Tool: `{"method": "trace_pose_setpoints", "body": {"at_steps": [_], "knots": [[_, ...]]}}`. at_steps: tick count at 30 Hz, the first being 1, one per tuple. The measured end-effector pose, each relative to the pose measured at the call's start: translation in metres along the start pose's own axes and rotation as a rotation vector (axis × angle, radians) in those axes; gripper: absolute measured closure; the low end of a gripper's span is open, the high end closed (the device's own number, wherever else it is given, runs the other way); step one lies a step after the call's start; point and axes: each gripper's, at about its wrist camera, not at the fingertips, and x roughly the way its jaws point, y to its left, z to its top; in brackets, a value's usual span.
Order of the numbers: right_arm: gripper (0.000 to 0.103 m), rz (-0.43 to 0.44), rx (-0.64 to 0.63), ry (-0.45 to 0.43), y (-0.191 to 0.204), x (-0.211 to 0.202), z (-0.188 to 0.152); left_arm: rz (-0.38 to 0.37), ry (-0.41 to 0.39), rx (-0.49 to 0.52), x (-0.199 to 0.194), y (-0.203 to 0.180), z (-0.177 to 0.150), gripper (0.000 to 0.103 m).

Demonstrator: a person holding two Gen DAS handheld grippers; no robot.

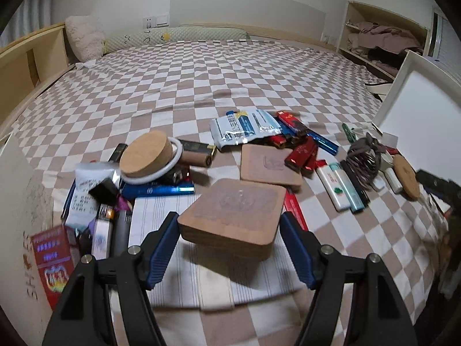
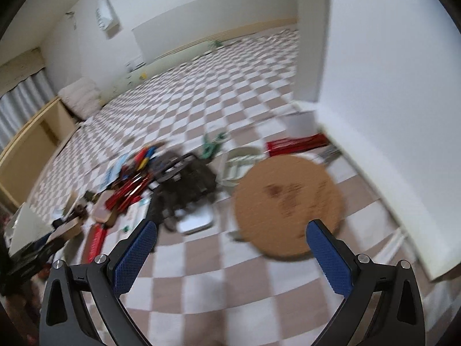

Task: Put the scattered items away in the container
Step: 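Grasp the wooden square hook pad with the left gripper while the right grasps the cork coaster, then lift the wooden hook pad with the left gripper and adjust its hold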

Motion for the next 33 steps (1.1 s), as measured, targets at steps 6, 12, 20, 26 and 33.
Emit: {"method": "trace_pose_setpoints", "body": {"at_steps": [6,12,20,26,33], "knots": [[0.000,-0.050,0.007,0.018,-0.021,0.009,0.007,-0.012,0.015,-0.007,-0.013,0.000,-0.025,0.033],[0.000,-0.089,-0.059,0.058,-0.020,0.030,0.014,-0.006,0.039,0.008,-0.013,0.000,-0.042,0.033],[0.000,-0.114,-0.052,0.119,-0.028,0.049,0.016,0.014,0.037,0.035,-0.010,-0.001,-0.039,0.028],[0.001,-0.088,-0.028,0.113,-0.032,0.043,0.016,0.013,0.032,0.037,-0.005,-0.001,-0.032,0.027],[0.004,-0.110,-0.051,0.107,-0.028,0.042,0.017,0.021,0.047,0.054,0.006,-0.005,-0.030,0.027]]}}
